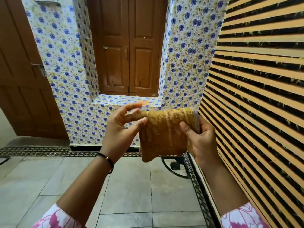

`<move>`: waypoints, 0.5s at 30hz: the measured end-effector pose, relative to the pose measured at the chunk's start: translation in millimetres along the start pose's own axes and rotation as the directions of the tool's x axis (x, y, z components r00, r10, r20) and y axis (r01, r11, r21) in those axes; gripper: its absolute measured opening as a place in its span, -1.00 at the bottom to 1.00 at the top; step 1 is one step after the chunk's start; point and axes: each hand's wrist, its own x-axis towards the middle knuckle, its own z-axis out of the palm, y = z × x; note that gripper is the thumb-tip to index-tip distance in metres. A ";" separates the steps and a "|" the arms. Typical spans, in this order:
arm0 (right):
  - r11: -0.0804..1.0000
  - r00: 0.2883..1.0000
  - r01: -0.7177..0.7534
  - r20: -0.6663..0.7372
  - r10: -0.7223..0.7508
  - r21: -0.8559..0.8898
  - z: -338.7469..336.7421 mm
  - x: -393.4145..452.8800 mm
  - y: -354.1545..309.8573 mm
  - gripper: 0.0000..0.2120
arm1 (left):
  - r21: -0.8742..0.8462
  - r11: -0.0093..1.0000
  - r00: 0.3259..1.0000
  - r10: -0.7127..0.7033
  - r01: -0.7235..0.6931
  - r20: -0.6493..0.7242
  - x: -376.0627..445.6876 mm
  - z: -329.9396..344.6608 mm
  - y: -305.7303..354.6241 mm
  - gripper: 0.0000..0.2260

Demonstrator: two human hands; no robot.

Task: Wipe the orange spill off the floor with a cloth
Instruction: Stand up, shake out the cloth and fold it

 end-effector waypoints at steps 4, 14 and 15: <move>0.999 0.999 -0.041 -0.026 0.040 -0.007 -5.8 -3.7 1.6 -0.68 | -0.096 0.994 0.998 0.056 -0.053 0.026 -4.8 6.5 3.6 -0.73; 0.967 0.964 -0.256 0.082 0.253 0.019 -12.4 -14.5 15.6 -0.68 | -0.268 0.923 0.960 -0.251 0.276 0.126 -22.3 15.3 -14.3 -0.23; 0.955 0.953 -0.294 0.079 0.291 0.027 -15.0 -17.2 17.8 -0.65 | -0.236 0.922 0.948 -0.275 0.307 0.162 -26.1 14.7 -17.3 -0.16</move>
